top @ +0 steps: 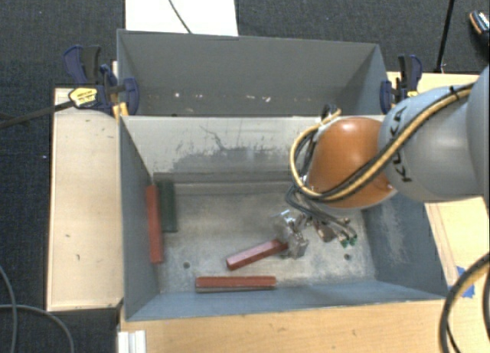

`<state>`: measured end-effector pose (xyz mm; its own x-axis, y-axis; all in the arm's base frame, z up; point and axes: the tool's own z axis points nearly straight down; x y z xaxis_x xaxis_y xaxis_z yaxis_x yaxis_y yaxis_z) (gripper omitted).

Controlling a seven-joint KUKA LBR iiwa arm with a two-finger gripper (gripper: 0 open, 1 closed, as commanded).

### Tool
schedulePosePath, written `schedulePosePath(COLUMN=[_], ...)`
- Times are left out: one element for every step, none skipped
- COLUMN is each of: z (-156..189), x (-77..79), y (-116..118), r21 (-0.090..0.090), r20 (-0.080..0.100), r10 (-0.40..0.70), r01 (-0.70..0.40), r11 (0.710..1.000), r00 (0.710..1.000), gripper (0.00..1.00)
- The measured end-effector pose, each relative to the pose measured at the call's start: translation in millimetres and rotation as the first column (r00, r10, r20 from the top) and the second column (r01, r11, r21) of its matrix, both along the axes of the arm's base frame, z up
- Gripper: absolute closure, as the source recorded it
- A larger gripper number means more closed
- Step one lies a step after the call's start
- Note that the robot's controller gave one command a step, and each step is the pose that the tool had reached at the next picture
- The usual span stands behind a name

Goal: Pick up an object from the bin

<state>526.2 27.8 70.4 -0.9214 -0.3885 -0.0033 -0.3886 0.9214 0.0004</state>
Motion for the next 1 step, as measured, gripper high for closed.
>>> schedulePosePath(z=[153.7], x=[-15.4], y=[36.2], r21=[0.0], r20=[0.007], r10=[0.016], r01=[-0.016], r11=[1.0], r00=[1.0], gripper=[1.0])
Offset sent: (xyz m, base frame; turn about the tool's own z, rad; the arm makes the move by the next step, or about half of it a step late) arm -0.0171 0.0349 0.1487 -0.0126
